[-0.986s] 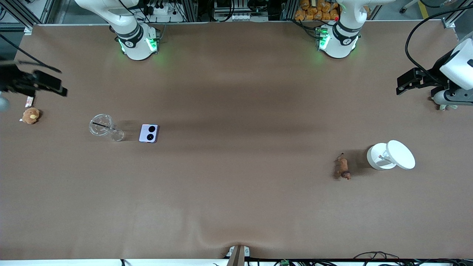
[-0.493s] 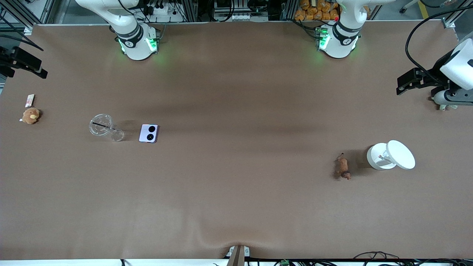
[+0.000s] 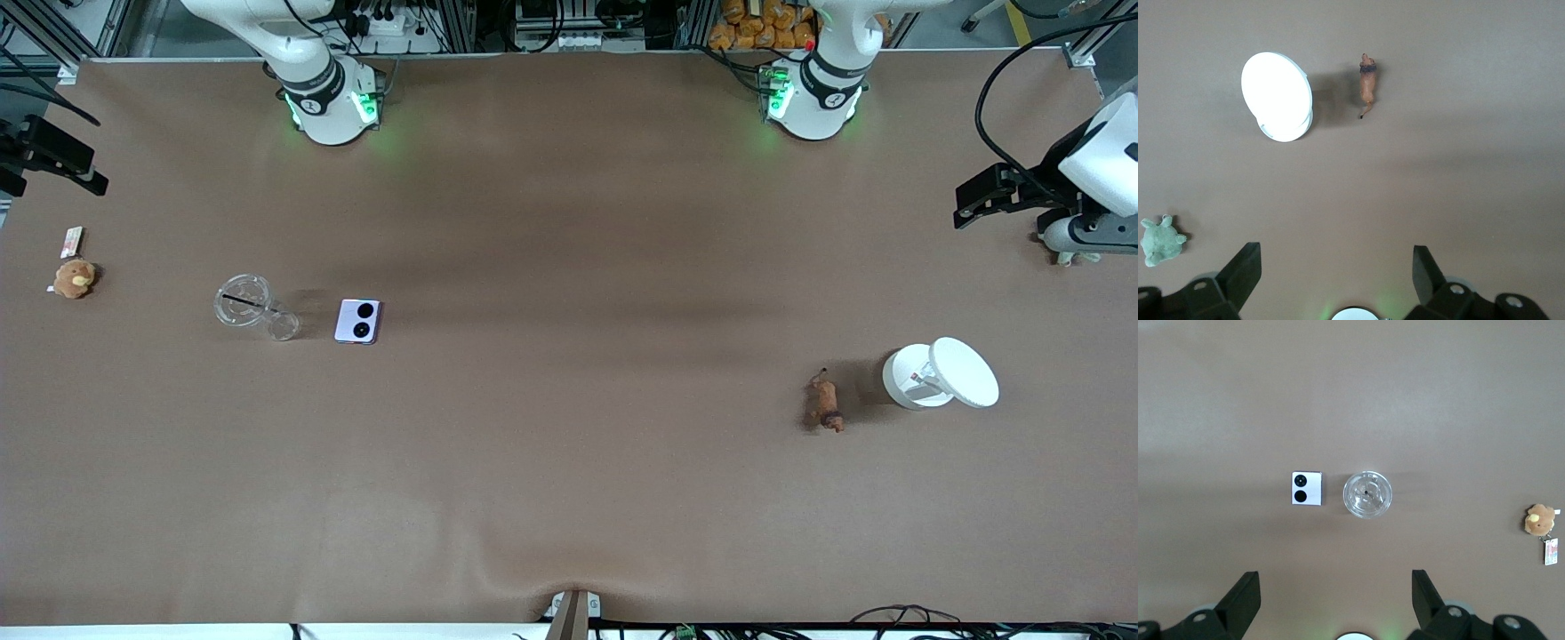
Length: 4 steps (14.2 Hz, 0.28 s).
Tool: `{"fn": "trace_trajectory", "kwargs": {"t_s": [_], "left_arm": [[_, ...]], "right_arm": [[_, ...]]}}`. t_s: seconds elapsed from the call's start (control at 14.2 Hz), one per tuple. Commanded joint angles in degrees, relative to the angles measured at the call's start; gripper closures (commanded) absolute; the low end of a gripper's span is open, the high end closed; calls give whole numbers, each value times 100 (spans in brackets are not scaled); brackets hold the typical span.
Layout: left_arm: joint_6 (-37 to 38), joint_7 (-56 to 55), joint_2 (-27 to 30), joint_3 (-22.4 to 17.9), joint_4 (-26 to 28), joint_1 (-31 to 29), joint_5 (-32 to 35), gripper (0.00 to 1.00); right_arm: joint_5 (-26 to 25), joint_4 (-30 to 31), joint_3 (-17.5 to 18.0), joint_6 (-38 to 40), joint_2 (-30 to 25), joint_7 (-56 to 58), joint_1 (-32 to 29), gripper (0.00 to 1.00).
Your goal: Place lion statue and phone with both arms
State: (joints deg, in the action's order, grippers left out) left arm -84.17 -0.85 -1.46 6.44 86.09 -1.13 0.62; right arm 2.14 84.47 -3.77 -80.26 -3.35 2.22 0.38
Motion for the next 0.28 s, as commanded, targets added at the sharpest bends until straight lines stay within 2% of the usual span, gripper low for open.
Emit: {"fn": "trace_trajectory", "kwargs": {"t_s": [0.0, 0.21], "left_arm": [[58, 138, 6, 24, -48, -63, -88, 0], [58, 138, 6, 24, -40, -63, -70, 0]], "right_arm": [[-73, -378, 61, 142, 229, 94, -100, 0], [-100, -387, 61, 230, 300, 95, -91, 0]]}}
